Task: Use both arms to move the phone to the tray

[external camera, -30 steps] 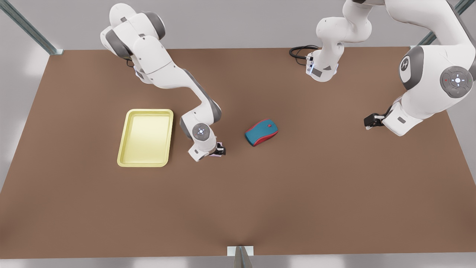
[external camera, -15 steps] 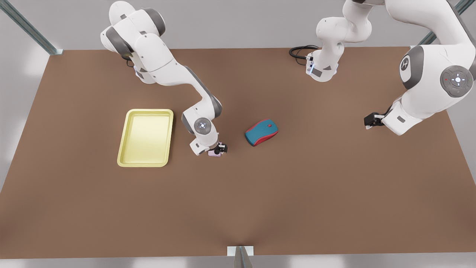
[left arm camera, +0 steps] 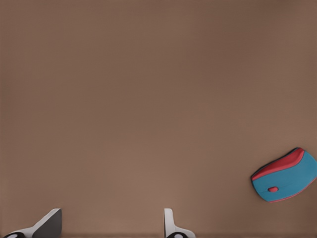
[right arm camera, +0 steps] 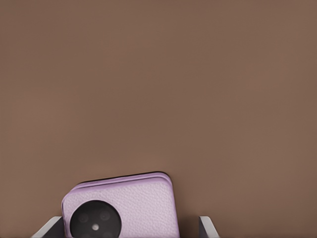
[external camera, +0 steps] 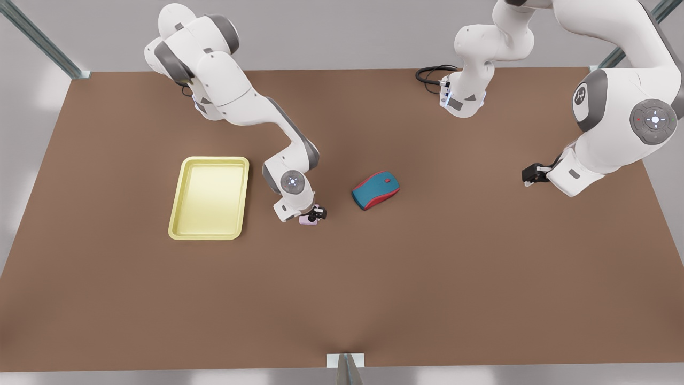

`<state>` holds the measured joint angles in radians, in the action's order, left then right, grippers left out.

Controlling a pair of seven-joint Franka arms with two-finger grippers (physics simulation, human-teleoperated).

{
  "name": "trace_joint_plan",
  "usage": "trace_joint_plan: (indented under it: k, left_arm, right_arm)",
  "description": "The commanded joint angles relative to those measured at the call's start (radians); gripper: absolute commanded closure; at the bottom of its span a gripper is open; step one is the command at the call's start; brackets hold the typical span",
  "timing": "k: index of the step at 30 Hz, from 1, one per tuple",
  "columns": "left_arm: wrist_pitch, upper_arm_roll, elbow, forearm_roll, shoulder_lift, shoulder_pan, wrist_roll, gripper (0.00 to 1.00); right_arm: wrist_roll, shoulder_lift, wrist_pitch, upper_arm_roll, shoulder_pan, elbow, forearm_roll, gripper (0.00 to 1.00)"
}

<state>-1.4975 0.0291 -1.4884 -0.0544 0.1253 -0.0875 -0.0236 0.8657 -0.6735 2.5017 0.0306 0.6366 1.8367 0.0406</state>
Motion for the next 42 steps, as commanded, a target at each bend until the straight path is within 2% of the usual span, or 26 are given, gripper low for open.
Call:
trace_joint_plan:
  k: [1,6,7,8,12,17,25,27,31,37,42]
  left_arm:
    - [-0.001,0.000,0.000,-0.001,-0.001,0.000,-0.007,0.00]
    - [-0.001,0.000,0.000,-0.001,0.002,0.000,-0.007,0.00]
    - [-0.001,0.000,0.000,0.001,0.002,0.000,-0.007,0.00]
    - [-0.001,0.000,0.000,-0.001,0.002,0.000,-0.007,0.00]
    - [0.003,0.002,0.000,0.001,0.001,0.000,-0.007,0.00]
    - [0.002,0.002,0.000,-0.001,0.002,0.000,-0.007,0.00]
    - [0.002,0.000,0.000,-0.001,0.002,0.000,-0.007,0.00]
    - [0.002,0.000,0.002,0.001,0.001,0.000,-0.007,0.00]
    - [0.003,0.000,0.002,-0.001,-0.004,0.000,-0.004,0.00]
    - [0.002,0.000,0.002,-0.001,-0.001,0.000,-0.003,0.00]
    - [0.002,0.000,0.002,-0.001,0.001,0.000,-0.004,0.00]
  right_arm:
    - [0.035,-0.004,0.003,0.000,0.000,-0.002,0.001,0.00]
    - [0.033,-0.005,-0.001,0.002,0.000,-0.004,0.001,0.00]
    - [0.023,-0.005,-0.001,0.002,0.000,-0.004,0.001,0.10]
    - [0.018,-0.005,-0.007,0.002,-0.002,-0.004,0.001,0.12]
    - [0.021,-0.003,-0.014,0.003,-0.002,-0.008,0.001,0.12]
    - [0.021,-0.005,-0.014,0.003,-0.002,-0.008,0.001,0.18]
    - [0.016,0.012,-0.020,0.005,-0.005,-0.008,0.001,0.18]
    - [-0.014,0.049,-0.084,0.005,-0.017,-0.007,0.001,0.18]
    - [-0.128,0.146,-0.161,0.000,-0.101,0.033,0.001,0.18]
    - [-0.510,0.288,-0.103,-0.002,-0.365,0.274,0.001,0.18]
    - [-0.694,0.387,-0.080,-0.006,-0.492,0.438,0.001,0.18]
